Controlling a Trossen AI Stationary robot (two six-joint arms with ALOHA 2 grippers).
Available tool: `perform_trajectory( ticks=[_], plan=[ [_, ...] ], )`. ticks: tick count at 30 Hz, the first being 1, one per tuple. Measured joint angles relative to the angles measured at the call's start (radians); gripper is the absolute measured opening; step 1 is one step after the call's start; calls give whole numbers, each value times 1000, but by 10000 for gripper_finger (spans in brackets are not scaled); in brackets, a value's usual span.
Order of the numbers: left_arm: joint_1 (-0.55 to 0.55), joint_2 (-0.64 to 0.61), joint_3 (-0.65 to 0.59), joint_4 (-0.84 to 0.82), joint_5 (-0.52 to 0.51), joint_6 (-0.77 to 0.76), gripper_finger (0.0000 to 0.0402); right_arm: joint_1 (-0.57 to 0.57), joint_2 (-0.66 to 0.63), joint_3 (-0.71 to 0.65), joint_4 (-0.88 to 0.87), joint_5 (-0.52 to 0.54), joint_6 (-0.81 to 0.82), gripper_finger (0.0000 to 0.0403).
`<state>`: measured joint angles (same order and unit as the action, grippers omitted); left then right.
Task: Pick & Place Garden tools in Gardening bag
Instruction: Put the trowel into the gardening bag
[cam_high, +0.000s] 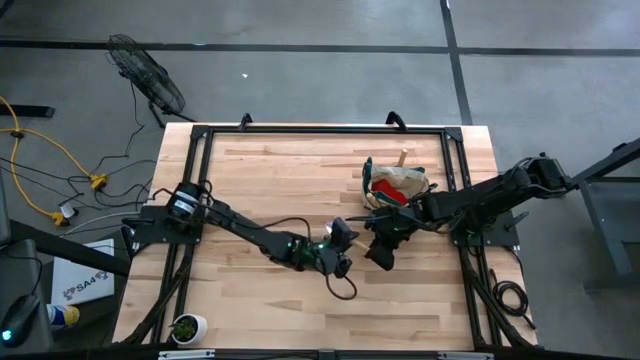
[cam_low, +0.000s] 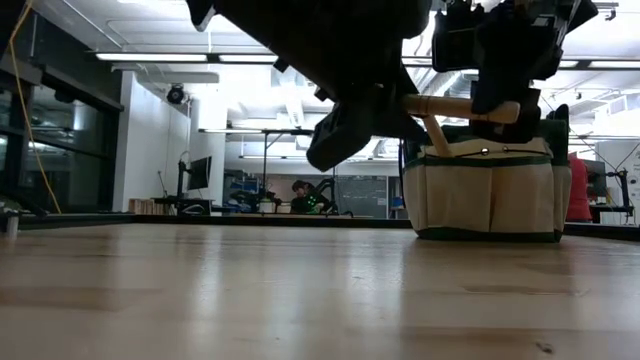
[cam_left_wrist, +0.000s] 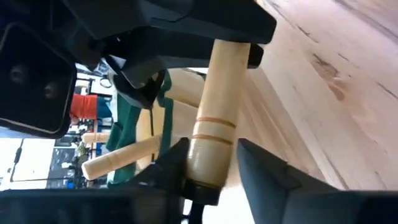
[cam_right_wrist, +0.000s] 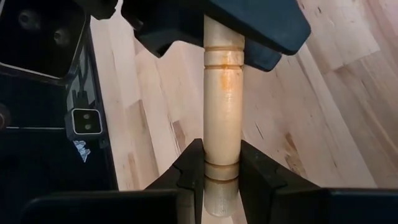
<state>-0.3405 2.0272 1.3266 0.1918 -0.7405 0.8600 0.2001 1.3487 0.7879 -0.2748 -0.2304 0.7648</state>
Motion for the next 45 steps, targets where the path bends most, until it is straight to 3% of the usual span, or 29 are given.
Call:
perform_trajectory(
  ticks=[6,16,21,25,34,42,45],
  plan=[
    [0,4,0,1,-30,0,53,0,1,0,-4,3,1,57],
    [0,5,-2,-1,-29,-46,53,0,1,0,-5,-9,-8,62],
    [-1,5,-3,-10,-22,-81,53,1,-1,0,-5,-50,-39,128],
    [-1,5,-3,-31,-23,-121,53,0,-1,0,-6,-92,-41,155],
    [0,5,-3,-134,-120,-185,51,1,-1,0,-25,-171,-58,155],
    [1,-3,-4,-345,-132,-414,51,2,-1,0,-166,-158,-140,155],
    [1,-3,-4,-410,-111,-508,51,17,-1,0,-234,-104,-189,155]
  ],
)
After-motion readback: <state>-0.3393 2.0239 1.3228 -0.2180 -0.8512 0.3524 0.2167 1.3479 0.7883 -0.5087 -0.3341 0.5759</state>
